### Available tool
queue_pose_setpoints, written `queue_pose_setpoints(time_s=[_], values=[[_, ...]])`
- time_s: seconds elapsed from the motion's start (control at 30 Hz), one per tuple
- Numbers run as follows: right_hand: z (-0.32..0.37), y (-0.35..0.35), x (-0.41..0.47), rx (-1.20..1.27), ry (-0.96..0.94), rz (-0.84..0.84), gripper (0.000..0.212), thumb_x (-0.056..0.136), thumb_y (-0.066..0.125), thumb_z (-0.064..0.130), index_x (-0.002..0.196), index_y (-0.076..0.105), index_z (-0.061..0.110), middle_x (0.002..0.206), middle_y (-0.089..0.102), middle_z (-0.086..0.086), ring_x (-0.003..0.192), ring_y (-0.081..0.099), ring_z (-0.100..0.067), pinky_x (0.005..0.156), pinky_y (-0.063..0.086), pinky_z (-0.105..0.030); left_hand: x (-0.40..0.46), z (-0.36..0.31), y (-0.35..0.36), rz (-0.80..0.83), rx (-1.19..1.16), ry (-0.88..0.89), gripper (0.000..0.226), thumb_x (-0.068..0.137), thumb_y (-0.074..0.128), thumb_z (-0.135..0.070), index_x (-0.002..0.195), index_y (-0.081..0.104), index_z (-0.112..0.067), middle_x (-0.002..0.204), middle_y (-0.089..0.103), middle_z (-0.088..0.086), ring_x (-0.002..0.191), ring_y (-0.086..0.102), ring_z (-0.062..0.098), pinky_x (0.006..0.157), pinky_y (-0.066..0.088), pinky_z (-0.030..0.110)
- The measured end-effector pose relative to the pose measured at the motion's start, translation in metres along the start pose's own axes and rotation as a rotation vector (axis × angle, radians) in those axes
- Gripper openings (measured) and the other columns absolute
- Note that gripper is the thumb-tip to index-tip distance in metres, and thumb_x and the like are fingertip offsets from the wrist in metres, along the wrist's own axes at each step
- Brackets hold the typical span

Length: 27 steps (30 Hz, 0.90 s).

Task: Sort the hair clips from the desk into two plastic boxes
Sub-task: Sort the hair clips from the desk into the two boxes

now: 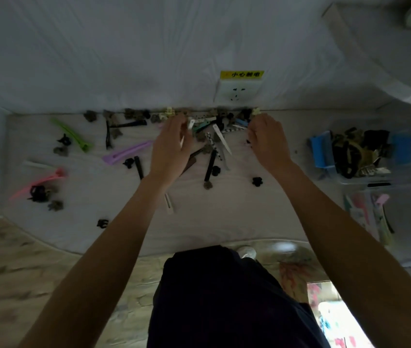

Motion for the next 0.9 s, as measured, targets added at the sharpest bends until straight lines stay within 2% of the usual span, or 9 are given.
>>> queue_pose_setpoints(time_s=[0.17, 0.33, 0.57, 0.63, 0.7, 0.73, 0.8, 0.83, 0.9], values=[[-0.014, 0.006, -0.026, 0.037, 0.116, 0.066, 0.017, 0.095, 0.04, 0.007, 0.102, 0.052, -0.003, 0.097, 0.055, -0.024, 0.08, 0.048, -0.028, 0.065, 0.028, -0.029, -0.037, 0.035, 0.009, 0.189, 0.28, -0.124, 0.025, 0.094, 0.044, -0.015, 0.115, 0.048, -0.002, 0.098, 0.056, 0.017, 0.091, 0.053, 0.03, 0.068, 0.035, 0.03], [-0.026, 0.024, -0.028, -0.167, 0.165, 0.182, 0.034, 0.093, 0.049, 0.019, 0.119, 0.051, -0.002, 0.117, 0.051, -0.025, 0.108, 0.047, -0.035, 0.086, 0.037, -0.039, -0.04, 0.039, 0.015, 0.347, 0.486, -0.192, 0.046, 0.087, 0.059, -0.034, 0.121, 0.046, -0.004, 0.111, 0.056, 0.015, 0.106, 0.046, 0.032, 0.081, 0.041, 0.037], [-0.015, 0.027, -0.017, -0.228, 0.166, 0.294, 0.034, 0.097, 0.042, 0.02, 0.109, 0.054, -0.009, 0.124, 0.045, -0.025, 0.111, 0.043, -0.036, 0.084, 0.038, -0.041, -0.042, 0.039, 0.022, 0.365, 0.518, -0.287, 0.047, 0.088, 0.06, -0.026, 0.128, 0.04, -0.012, 0.118, 0.057, 0.012, 0.112, 0.051, 0.029, 0.085, 0.046, 0.039], [-0.019, 0.031, -0.021, -0.258, 0.182, 0.379, 0.01, 0.08, 0.063, 0.004, 0.084, 0.063, -0.006, 0.1, 0.058, -0.025, 0.095, 0.053, -0.035, 0.075, 0.044, -0.037, -0.046, 0.039, 0.022, 0.353, 0.483, -0.269, 0.044, 0.087, 0.059, -0.024, 0.126, 0.042, -0.011, 0.119, 0.056, 0.013, 0.112, 0.052, 0.029, 0.085, 0.046, 0.038], [-0.026, 0.033, -0.022, -0.208, 0.241, 0.432, 0.027, 0.042, 0.081, -0.01, 0.049, 0.057, 0.002, 0.06, 0.058, -0.015, 0.063, 0.057, -0.028, 0.059, 0.047, -0.028, -0.051, 0.034, 0.02, 0.341, 0.444, -0.222, 0.04, 0.088, 0.058, -0.024, 0.123, 0.046, -0.012, 0.121, 0.056, 0.013, 0.113, 0.052, 0.029, 0.085, 0.046, 0.038], [-0.024, 0.028, -0.022, -0.195, 0.247, 0.375, 0.031, 0.039, 0.08, -0.014, 0.047, 0.056, 0.003, 0.056, 0.055, -0.014, 0.058, 0.055, -0.028, 0.056, 0.046, -0.028, -0.054, 0.032, 0.017, 0.328, 0.424, -0.195, 0.038, 0.088, 0.058, -0.023, 0.122, 0.048, -0.011, 0.12, 0.056, 0.013, 0.112, 0.052, 0.029, 0.085, 0.046, 0.038], [-0.004, 0.013, -0.024, -0.08, 0.198, 0.238, 0.006, 0.075, 0.065, -0.006, 0.075, 0.06, -0.002, 0.07, 0.056, -0.016, 0.067, 0.051, -0.028, 0.058, 0.04, -0.033, -0.058, 0.031, 0.009, 0.261, 0.365, -0.202, 0.033, 0.09, 0.056, -0.022, 0.12, 0.052, -0.009, 0.112, 0.059, 0.014, 0.107, 0.053, 0.031, 0.083, 0.045, 0.039], [0.003, 0.009, -0.022, -0.022, 0.202, 0.164, 0.007, 0.088, 0.051, 0.003, 0.089, 0.057, -0.001, 0.072, 0.052, -0.012, 0.067, 0.047, -0.024, 0.057, 0.036, -0.032, -0.059, 0.034, 0.002, 0.202, 0.34, -0.233, 0.03, 0.091, 0.054, -0.022, 0.116, 0.054, -0.008, 0.107, 0.06, 0.015, 0.104, 0.053, 0.032, 0.08, 0.044, 0.039], [0.011, 0.014, -0.021, 0.049, 0.225, 0.138, 0.017, 0.096, 0.039, 0.011, 0.099, 0.052, 0.001, 0.066, 0.042, -0.001, 0.064, 0.044, -0.019, 0.056, 0.037, -0.034, -0.057, 0.045, -0.009, 0.106, 0.323, -0.322, 0.023, 0.091, 0.049, -0.023, 0.105, 0.055, -0.005, 0.099, 0.06, 0.017, 0.098, 0.054, 0.035, 0.076, 0.042, 0.04]])
Point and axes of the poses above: each hand's wrist, its own x-axis towards the middle knuckle, its own y-axis out of the palm, z = x × y, the point moved 5 cm from there along x, towards the middle knuckle
